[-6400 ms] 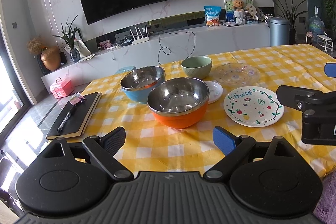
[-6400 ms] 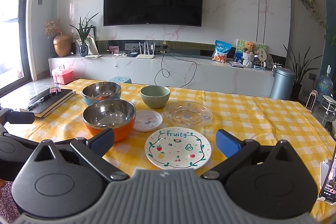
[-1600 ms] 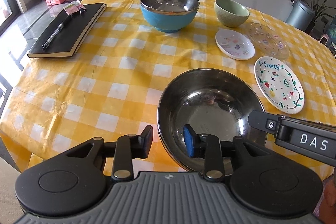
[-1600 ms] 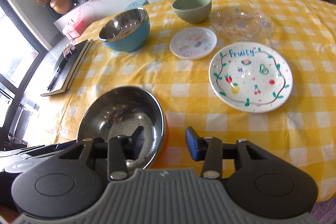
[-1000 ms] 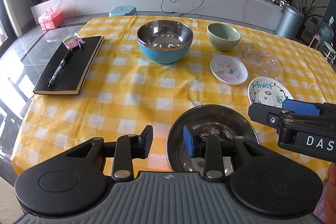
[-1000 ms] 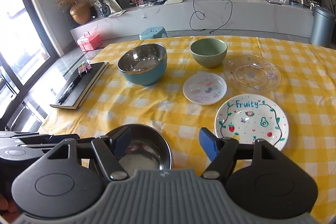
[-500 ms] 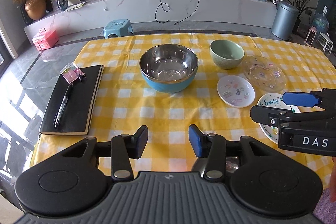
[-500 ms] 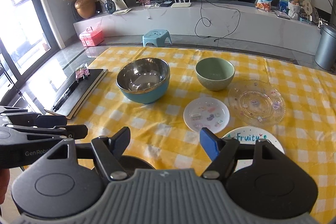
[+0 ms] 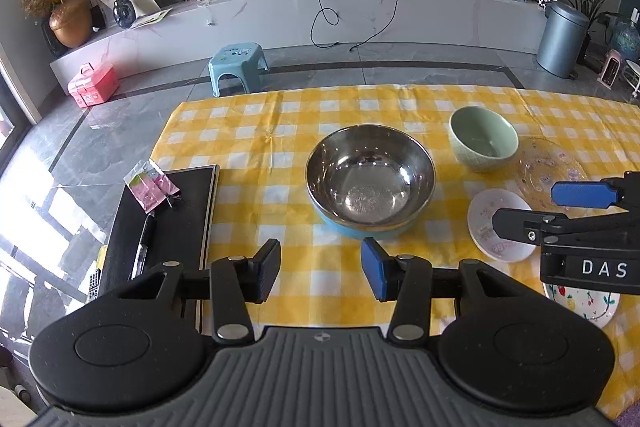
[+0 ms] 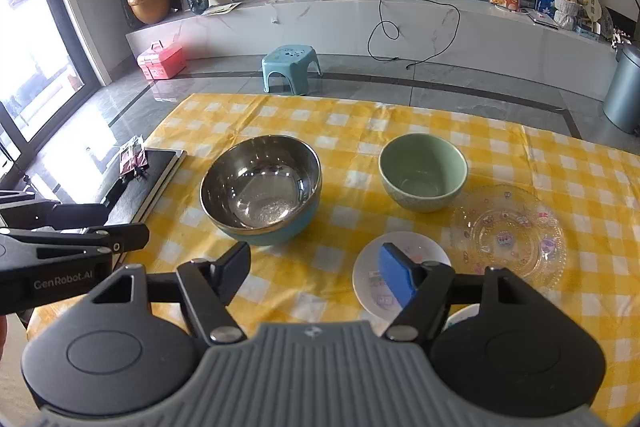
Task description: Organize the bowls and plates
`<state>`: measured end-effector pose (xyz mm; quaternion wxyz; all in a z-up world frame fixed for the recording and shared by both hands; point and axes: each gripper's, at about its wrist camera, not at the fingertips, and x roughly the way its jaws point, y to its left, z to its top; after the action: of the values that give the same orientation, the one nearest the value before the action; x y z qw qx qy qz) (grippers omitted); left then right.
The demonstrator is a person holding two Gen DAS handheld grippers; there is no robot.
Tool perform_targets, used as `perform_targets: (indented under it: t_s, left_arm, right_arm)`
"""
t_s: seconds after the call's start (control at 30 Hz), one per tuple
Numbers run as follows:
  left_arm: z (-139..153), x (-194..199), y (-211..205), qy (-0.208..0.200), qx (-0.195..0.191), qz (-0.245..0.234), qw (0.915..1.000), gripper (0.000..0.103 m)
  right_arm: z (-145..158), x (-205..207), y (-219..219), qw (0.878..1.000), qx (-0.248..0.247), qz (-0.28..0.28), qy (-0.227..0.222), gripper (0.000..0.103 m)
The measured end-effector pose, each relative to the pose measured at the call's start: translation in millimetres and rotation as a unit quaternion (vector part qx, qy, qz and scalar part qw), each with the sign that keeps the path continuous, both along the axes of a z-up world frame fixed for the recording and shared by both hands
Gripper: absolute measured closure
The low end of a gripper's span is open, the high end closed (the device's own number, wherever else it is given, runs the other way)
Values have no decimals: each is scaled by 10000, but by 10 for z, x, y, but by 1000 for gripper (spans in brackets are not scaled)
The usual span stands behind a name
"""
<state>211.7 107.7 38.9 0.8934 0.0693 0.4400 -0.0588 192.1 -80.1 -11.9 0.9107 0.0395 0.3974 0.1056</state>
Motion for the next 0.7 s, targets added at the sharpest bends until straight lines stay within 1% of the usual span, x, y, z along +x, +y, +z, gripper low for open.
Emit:
perform_targets:
  t_s: [0.03, 0.17, 0.2, 0.27, 0.33, 0.5, 0.57, 0.63, 0.7]
  left_arm:
    - [-19, 65, 20, 57, -62, 27, 10000, 50]
    - [-139, 320, 68, 341, -333, 103, 9988, 50]
    - [-171, 376, 78, 385, -400, 134, 9984, 50]
    - [-234, 478, 99, 424, -517, 186, 9976, 50]
    - [-301, 576, 112, 455, -579, 246, 9970, 51]
    - [-496, 832, 114, 664, -712, 332, 9947, 62]
    - [-581, 907, 103, 747, -698, 330, 9942, 65]
    - [-660, 967, 89, 834, -645, 334, 9939, 71]
    - [-738, 1017, 95, 916, -650, 370, 9930, 74]
  right_arm:
    - [-12, 63, 17, 10000, 16, -5, 29, 37]
    - [-61, 282, 120, 10000, 57, -7, 65, 40]
    - [-86, 342, 145, 10000, 50, -12, 82, 40]
    - [-143, 462, 183, 9998, 44, -51, 170, 47]
    - [-210, 588, 197, 9995, 59, -132, 283, 48]
    - [-399, 844, 223, 9982, 66, -269, 539, 59]
    - [-485, 930, 229, 9971, 128, -331, 676, 65]
    - [-571, 1023, 237, 9958, 212, -371, 812, 68]
    - [-644, 1090, 254, 9950, 238, -389, 892, 73]
